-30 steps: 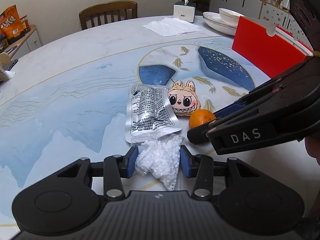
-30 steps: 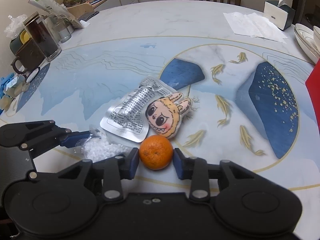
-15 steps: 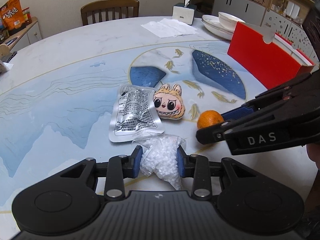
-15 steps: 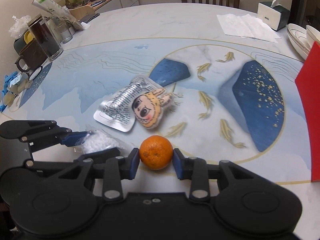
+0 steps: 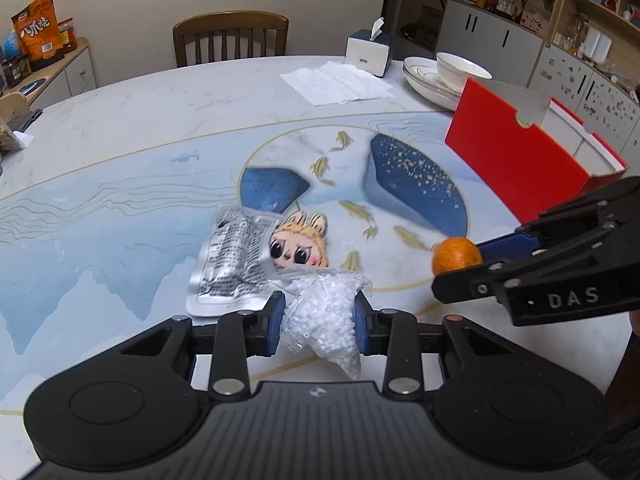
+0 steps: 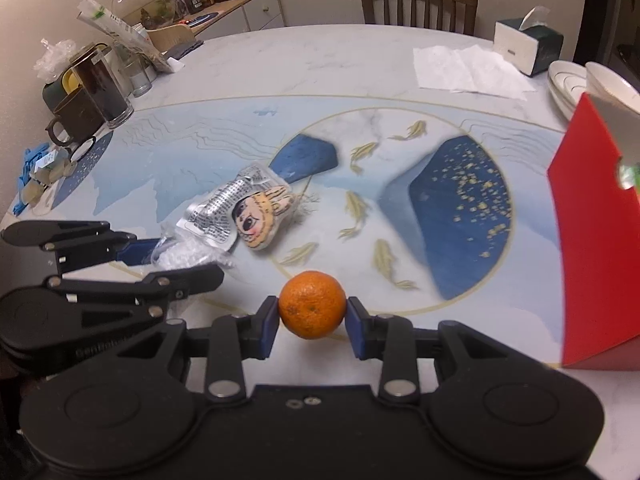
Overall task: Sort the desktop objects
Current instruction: 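Carry the granule bag in the left tool and orange in the right tool to the box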
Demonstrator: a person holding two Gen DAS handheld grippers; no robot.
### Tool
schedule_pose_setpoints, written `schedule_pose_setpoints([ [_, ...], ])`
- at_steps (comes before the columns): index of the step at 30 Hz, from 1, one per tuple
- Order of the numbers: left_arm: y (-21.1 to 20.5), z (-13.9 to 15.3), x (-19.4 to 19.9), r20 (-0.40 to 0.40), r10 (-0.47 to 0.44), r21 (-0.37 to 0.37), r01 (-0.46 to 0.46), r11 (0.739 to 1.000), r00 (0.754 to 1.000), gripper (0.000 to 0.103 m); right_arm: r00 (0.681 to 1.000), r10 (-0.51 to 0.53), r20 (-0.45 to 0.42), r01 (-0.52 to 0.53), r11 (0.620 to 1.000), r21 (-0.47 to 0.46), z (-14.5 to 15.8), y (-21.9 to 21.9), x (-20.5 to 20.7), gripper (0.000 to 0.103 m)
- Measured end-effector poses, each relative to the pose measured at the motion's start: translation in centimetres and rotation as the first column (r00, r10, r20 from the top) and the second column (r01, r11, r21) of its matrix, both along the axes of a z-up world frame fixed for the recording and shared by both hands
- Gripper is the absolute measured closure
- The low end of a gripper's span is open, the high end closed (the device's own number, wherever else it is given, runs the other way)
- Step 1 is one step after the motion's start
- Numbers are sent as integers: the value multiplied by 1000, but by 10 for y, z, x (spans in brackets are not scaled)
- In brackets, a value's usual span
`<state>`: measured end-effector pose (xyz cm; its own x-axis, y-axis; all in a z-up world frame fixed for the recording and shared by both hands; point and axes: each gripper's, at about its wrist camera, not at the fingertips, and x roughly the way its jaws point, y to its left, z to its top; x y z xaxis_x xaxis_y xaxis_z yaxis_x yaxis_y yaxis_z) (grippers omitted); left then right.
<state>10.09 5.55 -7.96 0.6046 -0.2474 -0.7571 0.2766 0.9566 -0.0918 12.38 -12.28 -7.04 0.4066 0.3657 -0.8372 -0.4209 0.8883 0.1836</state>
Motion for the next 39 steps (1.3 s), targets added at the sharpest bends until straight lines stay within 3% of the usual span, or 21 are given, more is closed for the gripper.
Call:
schedule_pose_setpoints([
  [9,-26,24,9,37,12,-20,-11,1000,999,70,999,-22,27,21,999,45,26,-46,3,69],
  [28,-110,76,38,124,-60,-38,65,997,990,70,983,-122,140,110,990,86,77,-151,18,69],
  [39,-184,88,56,147,-179,-36,186,982,973,70,952,-254,171,241,966,93,82,-223,20,69],
])
